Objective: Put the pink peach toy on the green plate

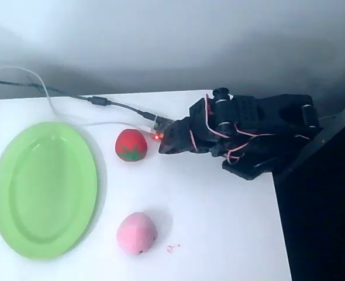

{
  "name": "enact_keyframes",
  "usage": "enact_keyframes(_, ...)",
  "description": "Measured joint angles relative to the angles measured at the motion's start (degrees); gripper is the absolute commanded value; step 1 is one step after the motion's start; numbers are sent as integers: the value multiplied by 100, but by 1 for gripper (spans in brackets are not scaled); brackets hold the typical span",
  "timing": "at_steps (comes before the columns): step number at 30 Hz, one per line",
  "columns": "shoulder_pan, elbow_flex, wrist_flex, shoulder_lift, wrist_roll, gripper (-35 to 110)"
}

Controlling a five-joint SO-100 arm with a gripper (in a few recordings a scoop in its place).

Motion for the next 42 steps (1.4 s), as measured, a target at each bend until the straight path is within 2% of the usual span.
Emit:
enact_keyframes(6, 360, 0, 0, 0, -9, 0)
enact_keyframes(15, 308, 0, 0, 0, -9, 0)
enact_keyframes(19, 255, -26, -105, 0, -457, 0)
enact_keyframes(22, 202, -659, -114, -229, -536, 0)
enact_keyframes(25, 35, -1898, -26, -1151, -466, 3)
enact_keyframes(29, -527, -4377, 554, -3278, 132, 21)
enact_keyframes(32, -1055, -6354, 976, -4983, 510, 24)
enact_keyframes(34, -1433, -7330, 1055, -5897, 729, 32)
enact_keyframes(42, -3630, -7910, -220, -7945, 2215, 35)
